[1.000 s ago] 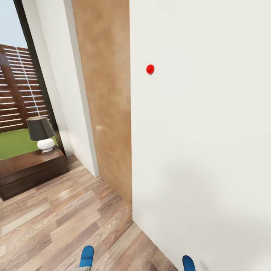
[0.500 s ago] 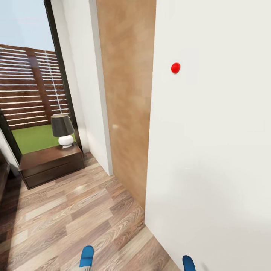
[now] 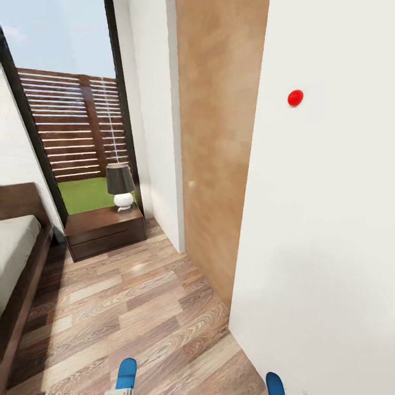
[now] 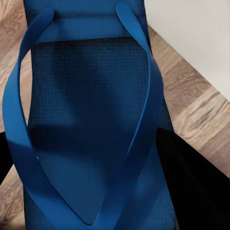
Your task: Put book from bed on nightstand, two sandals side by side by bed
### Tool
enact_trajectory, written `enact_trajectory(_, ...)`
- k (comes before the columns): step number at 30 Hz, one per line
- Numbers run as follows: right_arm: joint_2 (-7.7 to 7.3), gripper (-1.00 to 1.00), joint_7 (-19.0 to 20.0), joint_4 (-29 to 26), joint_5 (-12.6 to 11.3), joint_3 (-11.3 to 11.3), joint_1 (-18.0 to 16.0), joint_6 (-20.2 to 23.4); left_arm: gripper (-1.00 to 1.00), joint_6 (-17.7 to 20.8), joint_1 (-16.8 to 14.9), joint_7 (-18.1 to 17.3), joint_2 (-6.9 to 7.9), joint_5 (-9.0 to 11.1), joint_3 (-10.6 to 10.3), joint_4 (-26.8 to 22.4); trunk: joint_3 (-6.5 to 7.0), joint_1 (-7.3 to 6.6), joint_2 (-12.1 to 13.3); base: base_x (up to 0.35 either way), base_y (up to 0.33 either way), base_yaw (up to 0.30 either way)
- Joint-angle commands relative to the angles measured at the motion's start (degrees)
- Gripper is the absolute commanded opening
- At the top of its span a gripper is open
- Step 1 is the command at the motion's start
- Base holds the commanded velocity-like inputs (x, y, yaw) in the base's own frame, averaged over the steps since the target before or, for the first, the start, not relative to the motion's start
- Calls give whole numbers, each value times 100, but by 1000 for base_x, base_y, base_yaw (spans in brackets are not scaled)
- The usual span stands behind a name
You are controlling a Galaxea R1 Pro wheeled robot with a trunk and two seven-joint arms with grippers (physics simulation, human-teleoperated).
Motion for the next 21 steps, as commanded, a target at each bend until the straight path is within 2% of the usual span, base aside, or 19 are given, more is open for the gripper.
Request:
enact_trajectory(1,-1,-100,29,6,-43,-13,-3,-14,-100,-21,-6,-8,2,59,-47,9,-6,-1,-3,0,0,284)
enact_trajectory(7,-1,-100,29,6,-40,-10,-3,-12,-100,-21,-6,-6,3,59,-47,9,-6,-1,-3,63,0,284)
enact_trajectory(16,-1,-100,30,6,-39,-12,-3,-14,-100,-21,-6,-6,3,59,-47,9,-6,-1,-3,295,0,281)
enact_trajectory(21,-1,-100,31,6,-39,-9,-3,-14,-100,-21,-6,-6,3,59,-47,9,-6,-1,-3,323,0,61)
